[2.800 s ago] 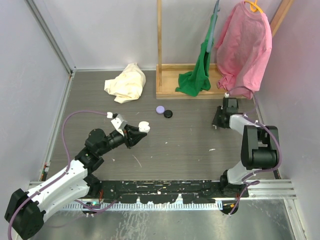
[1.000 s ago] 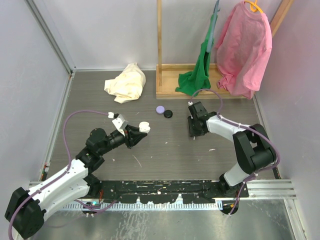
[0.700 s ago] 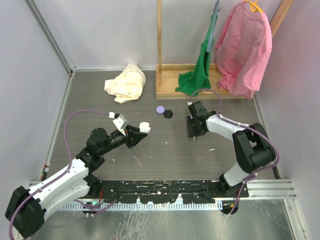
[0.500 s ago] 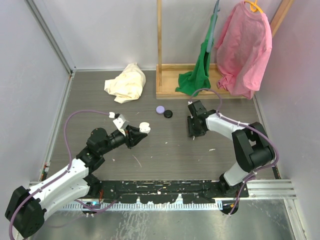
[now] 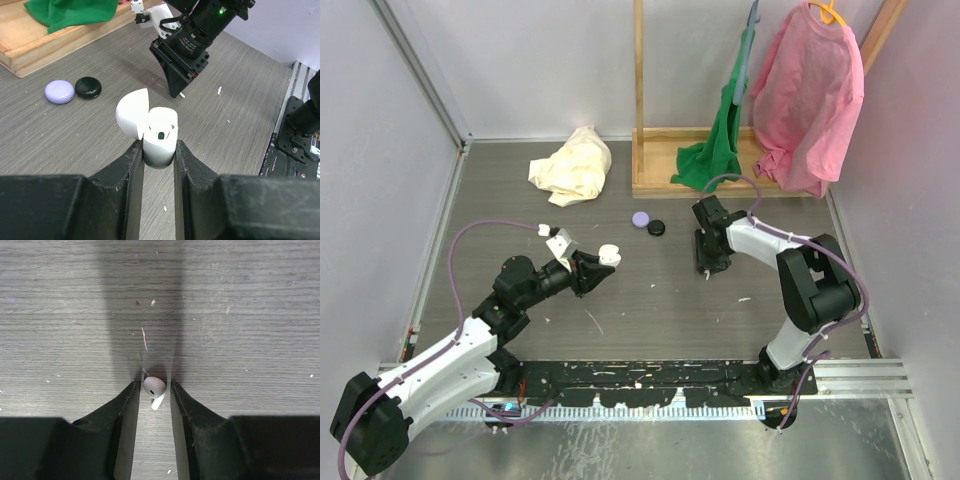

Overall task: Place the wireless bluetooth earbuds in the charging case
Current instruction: Pick up the earbud from the center of the board.

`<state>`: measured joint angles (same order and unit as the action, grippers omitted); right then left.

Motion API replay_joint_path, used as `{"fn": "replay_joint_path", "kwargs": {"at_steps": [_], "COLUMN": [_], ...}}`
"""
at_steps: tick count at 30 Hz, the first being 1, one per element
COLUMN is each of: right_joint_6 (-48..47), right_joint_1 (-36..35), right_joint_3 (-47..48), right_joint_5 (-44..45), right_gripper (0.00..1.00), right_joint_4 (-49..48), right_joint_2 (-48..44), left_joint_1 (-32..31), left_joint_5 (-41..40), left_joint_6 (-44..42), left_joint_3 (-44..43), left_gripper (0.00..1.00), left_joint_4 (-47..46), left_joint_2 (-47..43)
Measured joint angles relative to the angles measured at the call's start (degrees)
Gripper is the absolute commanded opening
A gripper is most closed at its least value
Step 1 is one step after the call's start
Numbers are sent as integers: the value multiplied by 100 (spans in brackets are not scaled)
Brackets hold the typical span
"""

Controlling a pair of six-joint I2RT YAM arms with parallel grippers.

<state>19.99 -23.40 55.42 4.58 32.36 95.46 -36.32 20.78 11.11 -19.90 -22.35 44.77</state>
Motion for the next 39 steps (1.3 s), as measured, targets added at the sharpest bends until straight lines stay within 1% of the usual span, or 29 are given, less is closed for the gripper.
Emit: {"fn": "replay_joint_path", "kwargs": {"at_steps": [12, 21, 30, 34, 37, 39], "right_joint_6": [328, 378, 306, 225, 131, 74], "right_joint_1": [92, 103, 85, -22, -205, -382], "right_joint_3": [326, 437, 417, 328, 269, 264], "right_joint_5": [-15, -20, -33, -9, 50, 83], "right_gripper": [34, 24, 21, 21, 20, 20], "right_joint_4": [372, 452, 420, 249, 74, -107], "right_joint_2": [271, 361, 299, -15, -546, -957], "left_joint_1": [0, 0, 0, 0, 0, 0], "left_joint_5": [-2, -4, -2, -2, -7, -28], "left_joint_6": [0, 0, 0, 2, 11, 24], "left_joint_3": [0, -2, -2, -2, 2, 63], "left_gripper": [9, 9, 9, 8, 8, 8], "left_joint_4": [39, 39, 37, 33, -35, -264], "left_joint_2": [0, 4, 70, 140, 166, 168]}}
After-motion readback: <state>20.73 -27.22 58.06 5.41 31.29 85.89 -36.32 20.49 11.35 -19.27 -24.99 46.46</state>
